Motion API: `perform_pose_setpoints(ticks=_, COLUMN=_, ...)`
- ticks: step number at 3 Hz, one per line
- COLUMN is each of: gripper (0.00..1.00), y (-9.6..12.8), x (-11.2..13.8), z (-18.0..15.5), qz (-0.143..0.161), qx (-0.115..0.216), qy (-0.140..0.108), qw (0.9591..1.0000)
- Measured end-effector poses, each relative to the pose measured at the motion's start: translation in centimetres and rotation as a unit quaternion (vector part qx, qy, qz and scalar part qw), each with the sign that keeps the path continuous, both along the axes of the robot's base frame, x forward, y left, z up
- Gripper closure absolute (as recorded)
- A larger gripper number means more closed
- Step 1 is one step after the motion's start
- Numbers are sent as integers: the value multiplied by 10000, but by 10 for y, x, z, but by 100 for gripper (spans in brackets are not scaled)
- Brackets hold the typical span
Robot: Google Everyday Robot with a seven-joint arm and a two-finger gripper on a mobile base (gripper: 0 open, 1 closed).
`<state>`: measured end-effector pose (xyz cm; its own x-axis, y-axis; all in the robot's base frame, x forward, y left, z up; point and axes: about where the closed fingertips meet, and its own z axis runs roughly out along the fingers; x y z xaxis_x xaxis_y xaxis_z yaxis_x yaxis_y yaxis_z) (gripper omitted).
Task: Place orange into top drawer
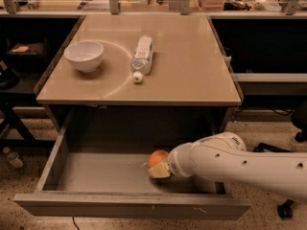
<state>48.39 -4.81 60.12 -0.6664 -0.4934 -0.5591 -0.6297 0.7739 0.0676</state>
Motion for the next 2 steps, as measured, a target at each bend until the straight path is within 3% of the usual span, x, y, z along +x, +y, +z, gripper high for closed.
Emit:
perform_pose_setpoints(ticks=1, gripper=13, y=0, x=0, z=0, qz=0, qx=0, qy=0, qw=10000)
perform_pose_setpoints(ticks=2, gripper=0, y=0, x=0, z=0, qz=0, qx=0, qy=-1, qw=10000)
